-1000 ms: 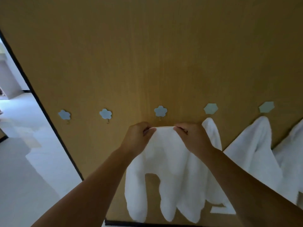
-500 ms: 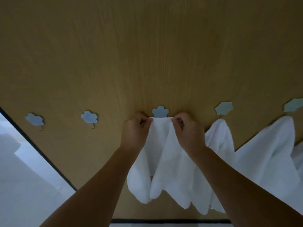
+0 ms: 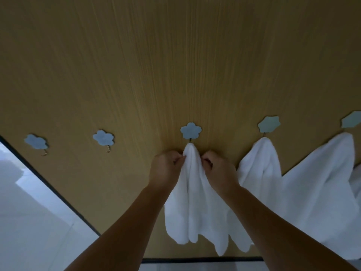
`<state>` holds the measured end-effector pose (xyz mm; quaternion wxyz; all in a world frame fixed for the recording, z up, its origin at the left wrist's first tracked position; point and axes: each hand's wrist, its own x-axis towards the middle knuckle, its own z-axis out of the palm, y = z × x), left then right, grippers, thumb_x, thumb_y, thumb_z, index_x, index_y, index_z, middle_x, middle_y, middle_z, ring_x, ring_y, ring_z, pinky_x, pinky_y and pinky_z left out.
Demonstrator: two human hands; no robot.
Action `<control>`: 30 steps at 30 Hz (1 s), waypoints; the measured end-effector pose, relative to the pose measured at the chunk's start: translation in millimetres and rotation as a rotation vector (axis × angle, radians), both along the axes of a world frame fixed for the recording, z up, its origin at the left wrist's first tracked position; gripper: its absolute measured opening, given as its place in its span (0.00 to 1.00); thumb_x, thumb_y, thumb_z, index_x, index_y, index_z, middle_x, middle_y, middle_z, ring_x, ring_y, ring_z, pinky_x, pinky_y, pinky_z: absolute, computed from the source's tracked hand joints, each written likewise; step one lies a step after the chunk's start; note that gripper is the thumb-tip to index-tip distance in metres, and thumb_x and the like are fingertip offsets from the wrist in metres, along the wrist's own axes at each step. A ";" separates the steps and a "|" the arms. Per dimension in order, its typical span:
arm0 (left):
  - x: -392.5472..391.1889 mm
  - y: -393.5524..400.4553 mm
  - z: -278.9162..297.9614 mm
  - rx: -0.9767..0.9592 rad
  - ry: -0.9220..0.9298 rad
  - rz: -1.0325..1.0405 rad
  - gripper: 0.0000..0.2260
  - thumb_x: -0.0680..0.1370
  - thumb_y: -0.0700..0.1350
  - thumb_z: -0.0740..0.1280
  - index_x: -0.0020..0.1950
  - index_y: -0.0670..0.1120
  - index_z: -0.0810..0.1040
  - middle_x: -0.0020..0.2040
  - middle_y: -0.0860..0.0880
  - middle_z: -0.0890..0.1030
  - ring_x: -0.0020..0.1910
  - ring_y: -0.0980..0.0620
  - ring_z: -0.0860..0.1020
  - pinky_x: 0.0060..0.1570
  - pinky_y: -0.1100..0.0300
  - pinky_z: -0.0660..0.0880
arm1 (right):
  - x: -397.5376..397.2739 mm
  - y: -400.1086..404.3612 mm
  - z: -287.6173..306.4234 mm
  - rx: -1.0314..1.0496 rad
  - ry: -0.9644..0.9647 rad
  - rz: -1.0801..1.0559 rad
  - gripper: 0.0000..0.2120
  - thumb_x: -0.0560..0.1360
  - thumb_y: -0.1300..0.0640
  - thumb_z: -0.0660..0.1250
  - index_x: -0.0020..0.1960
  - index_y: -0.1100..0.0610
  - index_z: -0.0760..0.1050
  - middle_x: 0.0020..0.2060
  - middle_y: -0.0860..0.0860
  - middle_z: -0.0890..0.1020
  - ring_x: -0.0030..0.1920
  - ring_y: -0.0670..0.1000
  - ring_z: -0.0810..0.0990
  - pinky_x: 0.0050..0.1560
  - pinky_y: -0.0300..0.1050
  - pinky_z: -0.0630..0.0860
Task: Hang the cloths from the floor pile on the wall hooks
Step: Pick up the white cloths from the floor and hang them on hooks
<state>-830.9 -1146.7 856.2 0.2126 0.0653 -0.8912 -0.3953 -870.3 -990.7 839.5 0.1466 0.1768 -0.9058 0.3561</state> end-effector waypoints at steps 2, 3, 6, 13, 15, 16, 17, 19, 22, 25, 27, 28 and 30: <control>-1.1 -2.1 -3.1 -0.032 -0.021 -0.031 0.12 0.76 0.43 0.66 0.34 0.40 0.80 0.30 0.43 0.79 0.30 0.47 0.75 0.30 0.56 0.68 | -0.3 2.5 -4.6 0.020 -0.031 0.029 0.08 0.77 0.58 0.63 0.42 0.57 0.78 0.30 0.47 0.77 0.28 0.44 0.73 0.30 0.36 0.68; -1.0 -4.0 -4.3 -0.061 -0.039 -0.040 0.13 0.76 0.43 0.65 0.33 0.41 0.80 0.29 0.44 0.78 0.27 0.49 0.73 0.28 0.58 0.66 | -0.6 4.3 -6.3 0.038 -0.052 0.045 0.08 0.77 0.59 0.63 0.42 0.56 0.79 0.31 0.47 0.78 0.29 0.44 0.73 0.30 0.36 0.68; 2.9 -12.4 -7.7 -0.129 -0.091 -0.037 0.14 0.75 0.41 0.65 0.28 0.43 0.77 0.24 0.49 0.73 0.23 0.57 0.66 0.27 0.64 0.64 | -1.1 11.2 -7.6 0.134 -0.121 0.092 0.10 0.77 0.59 0.62 0.42 0.56 0.80 0.33 0.47 0.80 0.32 0.45 0.76 0.31 0.34 0.68; 18.7 -25.4 17.0 -0.242 -0.139 -0.067 0.08 0.74 0.39 0.63 0.46 0.47 0.82 0.39 0.51 0.82 0.39 0.52 0.79 0.42 0.56 0.77 | 7.5 31.0 15.2 0.236 -0.208 0.083 0.18 0.75 0.64 0.60 0.27 0.53 0.69 0.26 0.52 0.75 0.29 0.48 0.71 0.32 0.42 0.67; 20.9 -24.5 28.0 -0.266 -0.112 -0.095 0.10 0.74 0.39 0.62 0.46 0.50 0.81 0.36 0.53 0.80 0.36 0.55 0.77 0.37 0.61 0.72 | 16.6 37.6 31.4 0.253 -0.200 0.072 0.21 0.75 0.64 0.59 0.26 0.49 0.65 0.23 0.47 0.70 0.26 0.45 0.67 0.30 0.38 0.64; 21.6 -23.1 32.9 -0.277 -0.095 -0.101 0.10 0.75 0.39 0.61 0.47 0.49 0.82 0.37 0.53 0.80 0.36 0.54 0.77 0.37 0.64 0.70 | 21.9 41.0 40.0 0.249 -0.190 0.063 0.22 0.75 0.64 0.59 0.25 0.48 0.63 0.22 0.46 0.68 0.25 0.43 0.65 0.29 0.36 0.62; 22.3 -19.9 38.1 -0.288 -0.077 -0.109 0.10 0.75 0.40 0.62 0.50 0.48 0.82 0.40 0.52 0.81 0.38 0.54 0.78 0.38 0.65 0.69 | 27.6 45.9 48.3 0.237 -0.173 0.048 0.22 0.75 0.64 0.59 0.25 0.47 0.62 0.22 0.45 0.66 0.25 0.43 0.65 0.28 0.35 0.60; 23.0 -13.0 45.4 -0.289 -0.041 -0.135 0.11 0.76 0.41 0.63 0.54 0.48 0.81 0.44 0.51 0.82 0.38 0.56 0.77 0.40 0.66 0.69 | 37.2 56.4 59.7 0.224 -0.138 0.025 0.20 0.75 0.64 0.60 0.26 0.49 0.65 0.23 0.46 0.68 0.26 0.44 0.67 0.27 0.35 0.60; 26.5 3.1 53.6 -0.267 0.018 -0.225 0.09 0.76 0.42 0.65 0.54 0.49 0.81 0.43 0.55 0.80 0.38 0.59 0.76 0.42 0.66 0.71 | 55.8 79.8 70.3 0.242 -0.082 -0.026 0.11 0.75 0.61 0.61 0.37 0.56 0.79 0.30 0.50 0.79 0.32 0.49 0.76 0.33 0.44 0.73; 32.9 23.7 56.0 -0.289 0.056 -0.338 0.08 0.75 0.42 0.66 0.52 0.49 0.81 0.44 0.53 0.80 0.42 0.56 0.77 0.47 0.59 0.76 | 78.7 109.6 78.7 0.244 -0.051 -0.074 0.09 0.77 0.58 0.62 0.49 0.55 0.81 0.41 0.48 0.81 0.38 0.47 0.76 0.41 0.41 0.72; 39.9 41.5 56.3 -0.317 0.099 -0.369 0.05 0.75 0.42 0.67 0.48 0.48 0.82 0.42 0.51 0.81 0.41 0.53 0.78 0.46 0.56 0.76 | 94.7 131.5 82.3 0.260 -0.040 -0.113 0.09 0.77 0.57 0.63 0.51 0.55 0.81 0.44 0.48 0.82 0.41 0.46 0.75 0.43 0.40 0.70; 44.1 51.3 56.3 -0.334 0.111 -0.381 0.04 0.75 0.42 0.67 0.47 0.48 0.82 0.41 0.50 0.82 0.41 0.52 0.78 0.45 0.55 0.76 | 102.7 142.6 82.8 0.265 -0.042 -0.136 0.09 0.77 0.56 0.63 0.51 0.55 0.81 0.44 0.49 0.82 0.42 0.47 0.77 0.44 0.42 0.72; 53.4 73.3 58.3 -0.363 0.068 -0.446 0.04 0.76 0.42 0.66 0.47 0.45 0.81 0.42 0.50 0.82 0.43 0.50 0.80 0.45 0.55 0.75 | 118.6 166.0 81.4 0.265 -0.065 -0.185 0.08 0.76 0.55 0.64 0.51 0.55 0.81 0.46 0.49 0.82 0.45 0.48 0.78 0.47 0.43 0.74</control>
